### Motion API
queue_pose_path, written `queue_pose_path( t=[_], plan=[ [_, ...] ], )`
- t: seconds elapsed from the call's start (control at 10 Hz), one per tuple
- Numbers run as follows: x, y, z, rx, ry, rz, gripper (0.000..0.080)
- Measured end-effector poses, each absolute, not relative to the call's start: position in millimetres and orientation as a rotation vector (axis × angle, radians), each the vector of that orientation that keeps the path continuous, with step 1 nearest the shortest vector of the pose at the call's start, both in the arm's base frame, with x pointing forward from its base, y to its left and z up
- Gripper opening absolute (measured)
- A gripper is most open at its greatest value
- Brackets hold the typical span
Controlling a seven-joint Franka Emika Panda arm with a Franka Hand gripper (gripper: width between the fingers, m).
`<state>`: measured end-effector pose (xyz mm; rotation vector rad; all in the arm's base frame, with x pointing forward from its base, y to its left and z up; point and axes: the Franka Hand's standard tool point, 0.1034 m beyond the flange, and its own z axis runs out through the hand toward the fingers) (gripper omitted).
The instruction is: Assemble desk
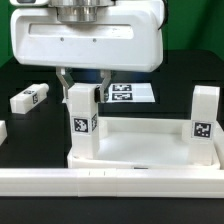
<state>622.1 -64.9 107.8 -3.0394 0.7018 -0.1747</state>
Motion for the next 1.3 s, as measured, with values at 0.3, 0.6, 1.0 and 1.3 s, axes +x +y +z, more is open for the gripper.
queue_pose_path(
  t=[0.3, 0.6, 1.0, 1.3],
  plan=[
    [622, -64, 107.9, -2.985, 0.902, -0.173, 0.0302],
    [621, -65, 107.6, -2.975, 0.944, -0.171, 0.031],
    [616, -67, 121.9, -2.93, 1.013, -0.169, 0.0643],
    [596, -45, 130.8, -2.821, 1.222, -0.135, 0.0648]
  ],
)
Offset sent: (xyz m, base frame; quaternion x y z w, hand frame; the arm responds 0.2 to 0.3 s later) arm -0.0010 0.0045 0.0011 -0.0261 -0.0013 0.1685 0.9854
